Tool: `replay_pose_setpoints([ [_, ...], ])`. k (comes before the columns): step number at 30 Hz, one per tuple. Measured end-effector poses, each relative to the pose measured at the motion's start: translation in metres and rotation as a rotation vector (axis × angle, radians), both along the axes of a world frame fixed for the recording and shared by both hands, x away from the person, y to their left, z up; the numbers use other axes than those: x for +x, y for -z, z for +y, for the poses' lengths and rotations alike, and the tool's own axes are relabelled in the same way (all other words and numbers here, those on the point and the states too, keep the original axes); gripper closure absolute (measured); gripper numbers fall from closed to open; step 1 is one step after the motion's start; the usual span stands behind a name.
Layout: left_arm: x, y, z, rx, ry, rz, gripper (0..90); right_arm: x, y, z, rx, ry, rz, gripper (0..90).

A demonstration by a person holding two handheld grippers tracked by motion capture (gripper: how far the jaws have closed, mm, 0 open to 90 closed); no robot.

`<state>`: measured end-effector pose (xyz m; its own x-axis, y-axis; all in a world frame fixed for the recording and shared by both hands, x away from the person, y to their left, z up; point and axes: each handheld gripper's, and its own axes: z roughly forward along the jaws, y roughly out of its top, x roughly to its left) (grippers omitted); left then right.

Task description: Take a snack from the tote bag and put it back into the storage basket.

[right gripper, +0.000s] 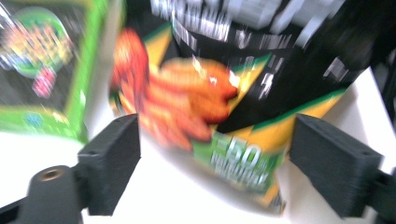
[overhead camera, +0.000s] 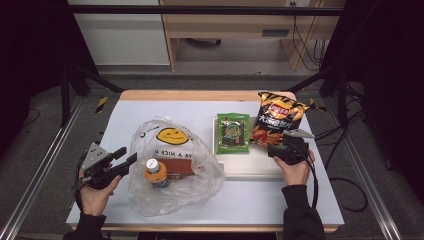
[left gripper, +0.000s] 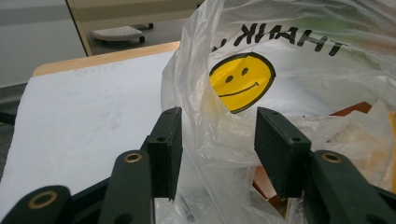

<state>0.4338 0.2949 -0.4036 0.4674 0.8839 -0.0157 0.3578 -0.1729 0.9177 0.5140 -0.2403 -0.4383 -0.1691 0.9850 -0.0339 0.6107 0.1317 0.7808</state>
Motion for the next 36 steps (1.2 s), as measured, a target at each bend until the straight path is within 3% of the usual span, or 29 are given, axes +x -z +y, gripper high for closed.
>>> replay_pose_setpoints([
  [3,0.001,0.002,0.000,0.004,0.000,0.007,51.2,0.004,0.005,0.001,-0.054,0.012,0.000,16.9],
  [10,0.000,0.000,0.001,0.003,-0.001,0.001,51.2,0.009,0.001,-0.006,-0.039,0.062,-0.020,35.6],
  [15,0.000,0.001,0.000,0.002,0.000,0.002,51.3,0.003,-0.004,-0.002,-0.116,0.075,-0.030,50.1],
  [20,0.000,0.000,0.001,0.000,0.000,0.000,51.2,0.001,-0.005,-0.005,-0.083,0.061,-0.009,53.6],
  [23,-0.001,-0.001,0.002,-0.007,0.000,-0.002,50.9,-0.004,-0.008,-0.006,-0.012,0.044,-0.023,51.7],
  [29,-0.003,-0.005,0.004,-0.010,0.004,-0.019,46.2,-0.023,-0.023,0.001,0.077,-0.051,-0.123,47.0],
  [36,-0.005,-0.008,-0.001,0.018,0.017,-0.036,42.8,-0.042,-0.033,0.012,0.108,-0.156,-0.195,41.8],
])
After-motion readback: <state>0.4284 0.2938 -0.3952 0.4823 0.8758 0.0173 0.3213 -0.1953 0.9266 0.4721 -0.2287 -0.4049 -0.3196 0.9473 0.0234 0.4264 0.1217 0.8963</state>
